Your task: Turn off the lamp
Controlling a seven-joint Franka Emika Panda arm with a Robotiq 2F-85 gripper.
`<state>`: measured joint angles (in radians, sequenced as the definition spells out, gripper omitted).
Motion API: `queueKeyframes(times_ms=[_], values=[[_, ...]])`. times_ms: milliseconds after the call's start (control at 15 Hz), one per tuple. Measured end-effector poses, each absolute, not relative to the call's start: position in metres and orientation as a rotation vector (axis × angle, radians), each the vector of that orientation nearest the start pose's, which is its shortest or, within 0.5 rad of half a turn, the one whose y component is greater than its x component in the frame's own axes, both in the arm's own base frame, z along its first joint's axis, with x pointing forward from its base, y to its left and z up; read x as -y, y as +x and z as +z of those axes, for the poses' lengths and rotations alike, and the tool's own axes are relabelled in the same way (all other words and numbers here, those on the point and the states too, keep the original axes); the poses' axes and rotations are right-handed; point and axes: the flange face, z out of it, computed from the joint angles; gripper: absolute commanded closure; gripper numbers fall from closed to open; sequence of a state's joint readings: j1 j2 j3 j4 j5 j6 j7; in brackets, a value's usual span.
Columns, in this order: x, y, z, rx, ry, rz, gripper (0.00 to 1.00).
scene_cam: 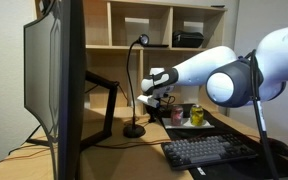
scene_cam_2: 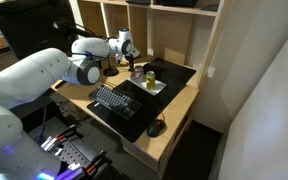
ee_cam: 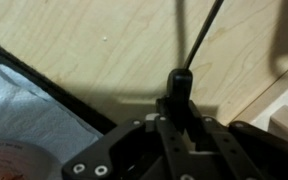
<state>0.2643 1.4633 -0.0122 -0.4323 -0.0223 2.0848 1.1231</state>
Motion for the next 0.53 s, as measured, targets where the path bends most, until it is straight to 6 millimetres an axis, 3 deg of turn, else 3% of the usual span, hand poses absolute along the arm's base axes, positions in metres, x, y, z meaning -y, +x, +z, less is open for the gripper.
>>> queueKeyframes(times_ms=[400, 533], values=[[-0.215, 0.793, 0.163, -1.251, -2.730, -0.230, 0.05], [-0.217, 0.792, 0.174, -1.260, -2.725, -0.179, 0.00]])
